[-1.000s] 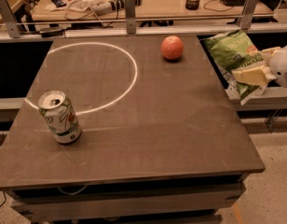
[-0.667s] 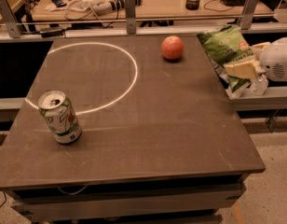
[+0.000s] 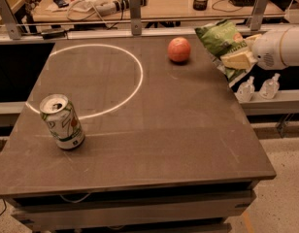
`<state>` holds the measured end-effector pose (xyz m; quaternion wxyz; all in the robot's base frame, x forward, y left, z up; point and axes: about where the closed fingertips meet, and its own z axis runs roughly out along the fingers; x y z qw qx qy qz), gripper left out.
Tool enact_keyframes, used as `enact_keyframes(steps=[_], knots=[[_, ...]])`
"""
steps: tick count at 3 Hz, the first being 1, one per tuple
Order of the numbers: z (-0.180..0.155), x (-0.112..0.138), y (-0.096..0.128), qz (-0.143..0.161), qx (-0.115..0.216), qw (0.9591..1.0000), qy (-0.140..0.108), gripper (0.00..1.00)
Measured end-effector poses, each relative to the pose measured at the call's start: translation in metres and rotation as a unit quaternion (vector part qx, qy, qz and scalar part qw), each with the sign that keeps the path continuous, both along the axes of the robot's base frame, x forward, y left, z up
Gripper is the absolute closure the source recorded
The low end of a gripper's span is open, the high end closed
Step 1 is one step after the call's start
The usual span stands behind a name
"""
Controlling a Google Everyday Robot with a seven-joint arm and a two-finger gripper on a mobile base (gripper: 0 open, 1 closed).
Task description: Move green jalapeno chip bag near apple
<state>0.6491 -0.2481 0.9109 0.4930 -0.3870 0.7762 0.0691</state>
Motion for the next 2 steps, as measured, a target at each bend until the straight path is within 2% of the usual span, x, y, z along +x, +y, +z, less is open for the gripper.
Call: enact_keyframes(steps=[1,2], knots=[[0.001,0.033,0.002,0.008,-0.01,0.9999,-0.005,1.0],[0.001,0.053,0.014,0.021,-0.013,0.9997,-0.003,1.0]])
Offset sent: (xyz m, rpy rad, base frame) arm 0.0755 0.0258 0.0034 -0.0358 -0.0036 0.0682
